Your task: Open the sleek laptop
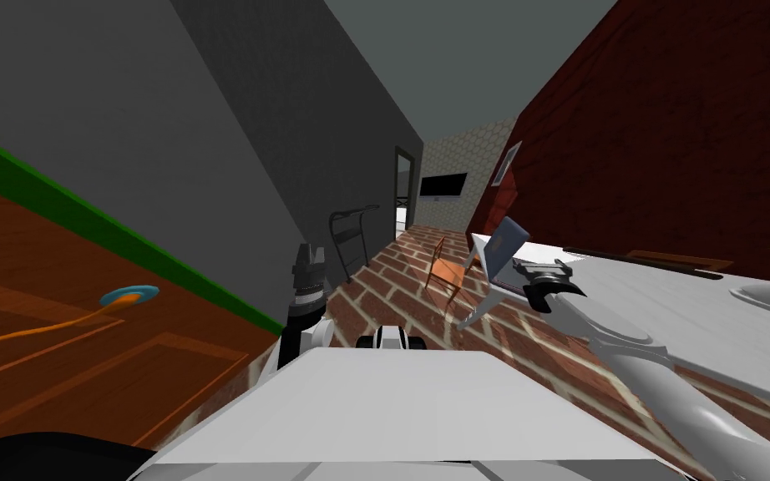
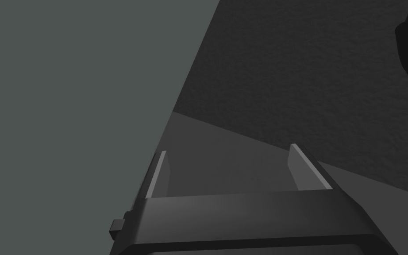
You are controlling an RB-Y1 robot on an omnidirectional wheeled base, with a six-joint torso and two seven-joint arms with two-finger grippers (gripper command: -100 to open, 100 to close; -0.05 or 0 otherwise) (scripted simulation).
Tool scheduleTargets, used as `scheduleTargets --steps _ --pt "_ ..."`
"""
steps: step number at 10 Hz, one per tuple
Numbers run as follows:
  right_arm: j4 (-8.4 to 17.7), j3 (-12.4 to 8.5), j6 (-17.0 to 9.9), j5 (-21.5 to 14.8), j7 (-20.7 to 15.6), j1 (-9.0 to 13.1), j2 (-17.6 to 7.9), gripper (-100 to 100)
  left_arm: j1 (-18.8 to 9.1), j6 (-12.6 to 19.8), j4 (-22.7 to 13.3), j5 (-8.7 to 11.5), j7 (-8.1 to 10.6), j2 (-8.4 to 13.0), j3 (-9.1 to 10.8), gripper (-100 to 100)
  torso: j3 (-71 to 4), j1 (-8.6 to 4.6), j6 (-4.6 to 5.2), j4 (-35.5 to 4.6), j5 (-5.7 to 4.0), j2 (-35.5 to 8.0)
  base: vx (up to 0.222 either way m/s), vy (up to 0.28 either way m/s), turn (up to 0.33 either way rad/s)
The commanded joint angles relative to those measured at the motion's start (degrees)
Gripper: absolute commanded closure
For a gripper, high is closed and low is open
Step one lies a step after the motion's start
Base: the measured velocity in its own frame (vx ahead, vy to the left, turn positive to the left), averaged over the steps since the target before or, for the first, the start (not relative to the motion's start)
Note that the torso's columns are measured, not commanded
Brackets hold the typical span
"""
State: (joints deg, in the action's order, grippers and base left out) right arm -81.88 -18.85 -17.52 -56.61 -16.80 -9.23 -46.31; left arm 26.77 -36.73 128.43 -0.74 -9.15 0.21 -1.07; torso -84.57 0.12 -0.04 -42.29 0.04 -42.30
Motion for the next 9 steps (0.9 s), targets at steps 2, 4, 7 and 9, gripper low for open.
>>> scheduleTargets --steps 2,4,7,9 --pt "3.2 -1.4 2.3 1.6 -2.6 -1.0 -4.6 -100 0.0 0.0 0.0 0.0 0.00 0.0 0.00 0 0.0 0.10 -0.08 0.0 0.08 0.1 0.121 0.180 -0.030" --pt "4.4 -2.0 3.1 2.7 -3.9 -1.6 -6.6 -100 0.0 0.0 0.0 0.0 0.00 0.0 0.00 0 -0.1 -0.01 -0.04 0.0 0.02 0.1 0.120 0.167 -0.029" --pt "5.6 -2.0 3.4 4.4 -4.4 -1.8 -8.9 -100 0.0 0.0 0.0 0.0 0.00 0.0 0.01 0 0.1 -0.34 0.01 -0.1 -0.08 -0.2 0.054 0.058 -0.006" --pt "5.5 -2.2 3.5 3.5 -4.3 -1.7 -8.0 100 0.0 0.0 0.0 0.0 0.00 0.0 0.02 0 0.0 -0.31 0.04 0.0 -0.12 0.0 0.026 -0.010 0.003"
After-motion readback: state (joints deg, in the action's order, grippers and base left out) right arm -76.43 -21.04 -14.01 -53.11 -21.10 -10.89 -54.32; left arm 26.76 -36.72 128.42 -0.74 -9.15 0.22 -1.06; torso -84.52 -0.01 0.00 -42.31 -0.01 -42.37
